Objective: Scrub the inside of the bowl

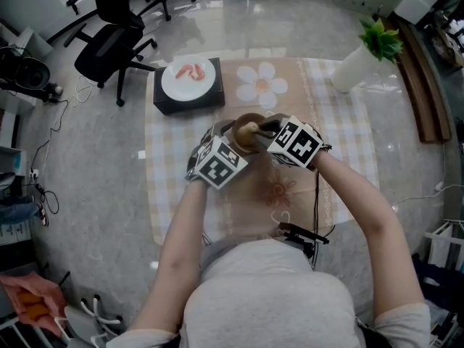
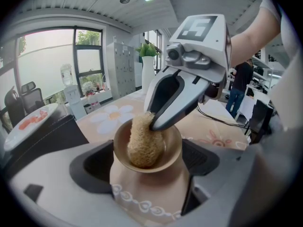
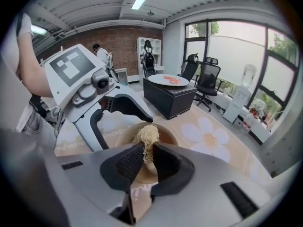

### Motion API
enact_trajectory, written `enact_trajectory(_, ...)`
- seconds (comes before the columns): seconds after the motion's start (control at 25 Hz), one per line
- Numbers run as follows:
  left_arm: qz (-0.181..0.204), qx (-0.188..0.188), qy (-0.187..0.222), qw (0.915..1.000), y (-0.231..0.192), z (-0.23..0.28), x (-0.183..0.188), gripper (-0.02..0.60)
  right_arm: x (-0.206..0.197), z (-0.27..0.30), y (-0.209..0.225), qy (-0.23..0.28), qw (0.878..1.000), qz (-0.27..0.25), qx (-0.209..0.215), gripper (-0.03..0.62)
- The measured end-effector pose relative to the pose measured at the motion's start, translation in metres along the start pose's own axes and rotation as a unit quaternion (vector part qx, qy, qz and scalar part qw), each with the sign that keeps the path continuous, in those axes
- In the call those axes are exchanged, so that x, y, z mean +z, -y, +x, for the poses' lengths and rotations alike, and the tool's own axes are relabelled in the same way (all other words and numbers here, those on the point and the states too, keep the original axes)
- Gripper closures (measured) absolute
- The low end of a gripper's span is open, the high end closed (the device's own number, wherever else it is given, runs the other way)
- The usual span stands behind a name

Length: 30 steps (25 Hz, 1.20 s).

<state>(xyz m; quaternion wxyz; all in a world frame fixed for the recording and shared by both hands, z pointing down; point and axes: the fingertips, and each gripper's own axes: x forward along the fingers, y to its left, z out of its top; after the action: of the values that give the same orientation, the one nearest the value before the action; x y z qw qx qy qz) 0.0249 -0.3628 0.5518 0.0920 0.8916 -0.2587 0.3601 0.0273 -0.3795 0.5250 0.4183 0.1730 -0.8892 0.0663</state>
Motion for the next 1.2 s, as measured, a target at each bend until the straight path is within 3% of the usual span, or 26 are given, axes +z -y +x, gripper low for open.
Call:
enact_trajectory(0.16,0.0,0.0,0.0,1.0,0.001,-0.001,0.0,0.152,0.003,0.0,0.01,0.0,0.996,-0.056,-0.065,0.533)
enact_trajectory(0.28,-0.001,0.0,0.0,1.0,0.0,-0.001,0.0,0.152,0.001,-0.001,0.01,-0.022,0.99,-0.11,-0.081,0.533)
enact_trajectory(0.76,-0.002,0.0,-0.001,1.0,0.0,-0.001,0.0,0.152,-0.016,-0.015,0.004,-0.107,0.986,-0.124,-0.018,0.531)
enact_trajectory(0.96,-0.004,0.0,0.0,1.0,0.0,-0.001,0.0,0.152,-0.021,-0.019,-0.009,-0.109,0.986,-0.12,0.027,0.531)
enact_trajectory(1.2,-0.005,0.0,0.0,1.0,0.0,-0.001,-0.001,0.152,-0.021,-0.018,-0.019,-0.084,0.99,-0.1,0.051,0.533)
